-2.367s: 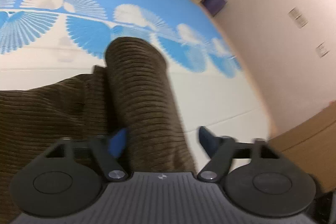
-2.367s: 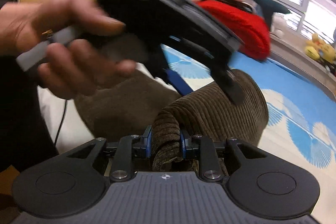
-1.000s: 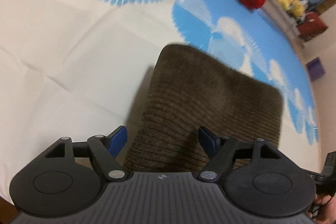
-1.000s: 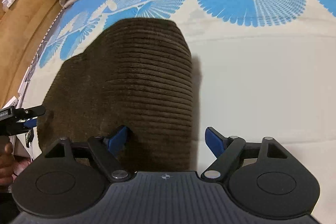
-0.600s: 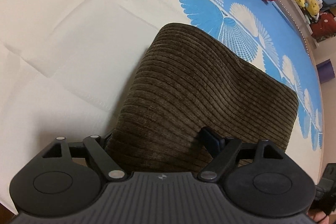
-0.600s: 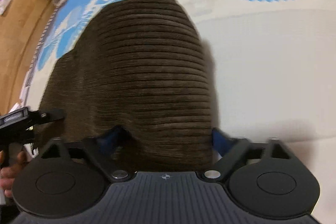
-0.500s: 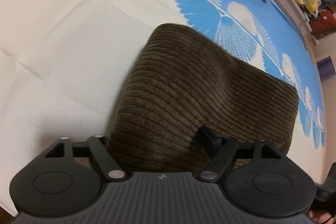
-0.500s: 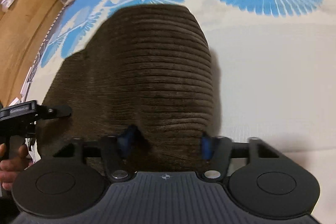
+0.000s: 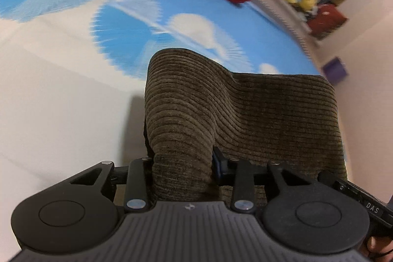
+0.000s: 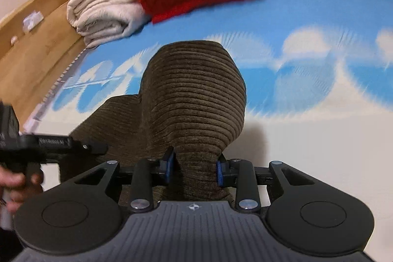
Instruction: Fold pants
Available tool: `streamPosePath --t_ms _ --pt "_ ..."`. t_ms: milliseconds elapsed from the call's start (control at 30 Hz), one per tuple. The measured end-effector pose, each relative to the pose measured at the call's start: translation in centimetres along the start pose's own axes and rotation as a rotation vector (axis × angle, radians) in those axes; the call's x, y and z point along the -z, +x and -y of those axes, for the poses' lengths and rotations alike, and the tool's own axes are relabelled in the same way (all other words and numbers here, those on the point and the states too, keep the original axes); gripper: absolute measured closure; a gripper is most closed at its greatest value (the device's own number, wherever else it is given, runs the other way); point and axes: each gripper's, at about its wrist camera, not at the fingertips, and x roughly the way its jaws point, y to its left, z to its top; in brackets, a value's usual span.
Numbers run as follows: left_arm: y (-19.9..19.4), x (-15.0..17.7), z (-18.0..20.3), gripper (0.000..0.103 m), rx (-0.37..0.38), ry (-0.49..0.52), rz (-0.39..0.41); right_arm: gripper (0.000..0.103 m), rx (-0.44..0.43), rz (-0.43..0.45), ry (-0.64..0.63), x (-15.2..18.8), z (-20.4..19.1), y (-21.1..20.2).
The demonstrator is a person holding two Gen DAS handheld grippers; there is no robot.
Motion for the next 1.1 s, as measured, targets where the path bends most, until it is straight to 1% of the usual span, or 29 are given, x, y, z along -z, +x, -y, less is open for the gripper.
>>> streamPosePath --t_ms 133,200,267,300,333,367,400,433,467,500,533,567,600,633,700,767,800,833,867,933,967,1000,1033,1100 --pt "1.7 0.7 4.8 0.064 0.06 0.089 0.022 0.07 0.048 0.06 0.02 -0.7 4.3 -3.0" --pt "2.4 1.4 6.8 0.064 0.071 0.132 0.021 0.07 0.083 0.069 0.049 -0.7 6.5 -3.8" --pt "3.3 2.1 8.3 0.063 0.072 0.177 0.002 0.07 0.125 0.077 0.044 -0.6 8.0 -4.1" --pt "3.9 2.3 8.8 0.062 0.064 0.19 -0.015 0.07 0.15 0.085 0.027 -0.6 8.6 -4.2" --pt "4.5 2.5 9.1 0.058 0.049 0.197 -0.03 0.069 0.173 0.09 0.007 -0.5 8.8 -4.2" --pt "4.8 2.8 9.4 0.056 0.016 0.208 -0.035 0.068 0.192 0.093 0.002 -0.4 9.3 -4.0" --pt "4.8 3.0 9.6 0.056 -0.038 0.233 -0.011 0.064 0.223 0.092 0.012 -0.3 10.0 -3.6" --pt "4.7 3.1 10.0 0.057 -0.089 0.263 0.025 0.064 0.273 0.088 0.016 -0.2 10.4 -3.2" --pt "4.2 3.2 10.0 0.054 -0.118 0.289 0.062 0.066 0.362 0.091 0.002 -0.2 10.5 -2.7" --pt "3.7 3.1 10.0 0.053 -0.118 0.298 0.087 0.066 0.447 0.115 -0.021 -0.1 10.5 -2.7" --pt "3.4 2.9 9.9 0.053 -0.099 0.293 0.095 0.067 0.509 0.133 -0.029 -0.1 10.5 -2.8" --pt "3.1 2.9 9.8 0.053 -0.075 0.287 0.1 0.067 0.502 0.137 -0.011 -0.1 10.8 -3.2" --pt "2.8 2.9 9.8 0.054 -0.055 0.293 0.101 0.069 0.454 0.135 0.014 -0.1 11.0 -3.5" --pt "2.5 3.2 10.0 0.054 -0.038 0.314 0.1 0.069 0.405 0.132 0.026 -0.1 10.9 -3.7" --pt "2.4 3.9 10.7 0.059 -0.012 0.369 0.083 0.069 0.34 0.11 -0.014 0.3 10.1 -3.7" --pt "2.9 4.4 11.1 0.074 0.007 0.423 0.045 0.069 0.26 0.042 -0.058 1.1 9.7 -3.3" --pt "3.2 4.7 11.0 0.078 0.01 0.446 0.023 0.069 0.236 0.007 -0.085 1.6 9.2 -2.8" --pt "3.8 5.2 11.1 0.082 0.008 0.473 -0.012 0.069 0.228 -0.024 -0.113 1.9 8.7 -2.2" --pt "4.4 5.5 11.1 0.083 -0.012 0.499 -0.051 0.069 0.225 -0.064 -0.142 2.5 8.4 -1.6" --pt "6.0 6.8 11.3 0.085 -0.119 0.568 -0.111 0.069 0.242 -0.136 -0.171 3.3 8.0 -0.3" --pt "6.5 7.1 11.3 0.085 -0.141 0.577 -0.127 0.069 0.267 -0.19 -0.184 3.9 8.1 0.3" --pt "6.7 7.1 11.4 0.085 -0.145 0.567 -0.129 0.066 0.307 -0.259 -0.213 4.8 8.4 1.3" --pt "6.6 7.0 11.4 0.085 -0.144 0.547 -0.127 0.064 0.323 -0.284 -0.242 5.6 8.5 1.4" --pt "6.1 6.6 11.1 0.084 -0.124 0.492 -0.121 0.064 0.335 -0.275 -0.281 5.9 8.0 1.4"
